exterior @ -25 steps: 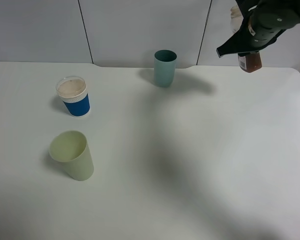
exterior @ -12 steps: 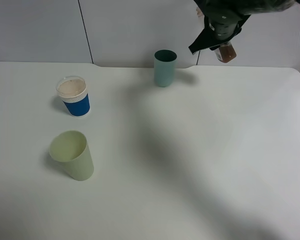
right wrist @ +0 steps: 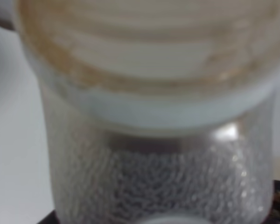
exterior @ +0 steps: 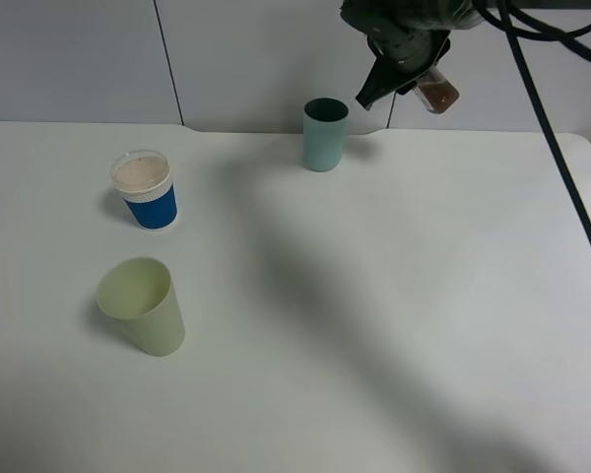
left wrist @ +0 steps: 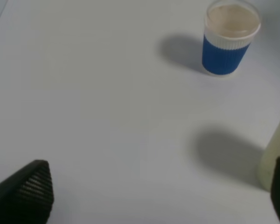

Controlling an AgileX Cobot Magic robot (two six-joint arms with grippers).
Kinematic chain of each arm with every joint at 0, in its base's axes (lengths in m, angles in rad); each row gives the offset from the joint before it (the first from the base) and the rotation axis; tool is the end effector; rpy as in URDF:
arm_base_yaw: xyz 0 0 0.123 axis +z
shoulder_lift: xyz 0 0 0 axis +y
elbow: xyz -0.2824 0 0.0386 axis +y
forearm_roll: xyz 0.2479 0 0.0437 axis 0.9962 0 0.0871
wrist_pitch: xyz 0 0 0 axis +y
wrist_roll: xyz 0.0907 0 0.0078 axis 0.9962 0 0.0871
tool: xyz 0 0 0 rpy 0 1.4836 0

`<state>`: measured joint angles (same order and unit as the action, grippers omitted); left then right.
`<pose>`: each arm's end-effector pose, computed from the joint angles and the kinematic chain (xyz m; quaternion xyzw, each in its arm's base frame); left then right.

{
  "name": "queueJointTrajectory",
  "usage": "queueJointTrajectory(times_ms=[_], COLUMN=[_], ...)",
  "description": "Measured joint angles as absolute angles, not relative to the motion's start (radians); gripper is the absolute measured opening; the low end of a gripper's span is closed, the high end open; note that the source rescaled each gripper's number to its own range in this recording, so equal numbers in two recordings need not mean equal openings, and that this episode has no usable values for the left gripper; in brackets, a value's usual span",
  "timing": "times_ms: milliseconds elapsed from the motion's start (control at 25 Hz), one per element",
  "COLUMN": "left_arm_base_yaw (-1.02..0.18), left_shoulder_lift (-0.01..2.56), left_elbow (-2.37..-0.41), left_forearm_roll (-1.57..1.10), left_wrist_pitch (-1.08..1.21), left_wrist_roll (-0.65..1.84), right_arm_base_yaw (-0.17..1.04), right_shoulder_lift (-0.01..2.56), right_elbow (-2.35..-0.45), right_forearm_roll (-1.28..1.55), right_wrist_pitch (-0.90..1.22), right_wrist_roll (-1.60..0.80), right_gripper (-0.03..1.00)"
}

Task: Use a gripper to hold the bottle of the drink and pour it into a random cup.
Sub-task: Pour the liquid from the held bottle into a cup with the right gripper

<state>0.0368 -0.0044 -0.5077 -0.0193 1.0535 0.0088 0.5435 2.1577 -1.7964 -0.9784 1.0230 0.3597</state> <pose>-0.0061 -0.0018 0.2799 -0.0115 0.8480 0.0024 0.5298 0.4353 0.1876 0.2354 -0.2672 0.8535 -0.3351 0.2963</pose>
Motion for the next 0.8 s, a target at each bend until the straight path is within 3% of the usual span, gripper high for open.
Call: queueJointTrajectory(times_ms=[800], left_arm_base_yaw=[0.037], left_shoulder_lift=[-0.004], left_elbow=[-0.508], left_forearm_roll=[-0.019], left_wrist_pitch=[1.053], left_wrist_roll=[0.009], right_arm_base_yaw=[0.603], right_shoulder_lift=[2.318], right_elbow=[-1.921], right_forearm_roll=[-1.084], right_wrist_pitch=[1.050], right_wrist_roll=[0.330], right_gripper=[0.00])
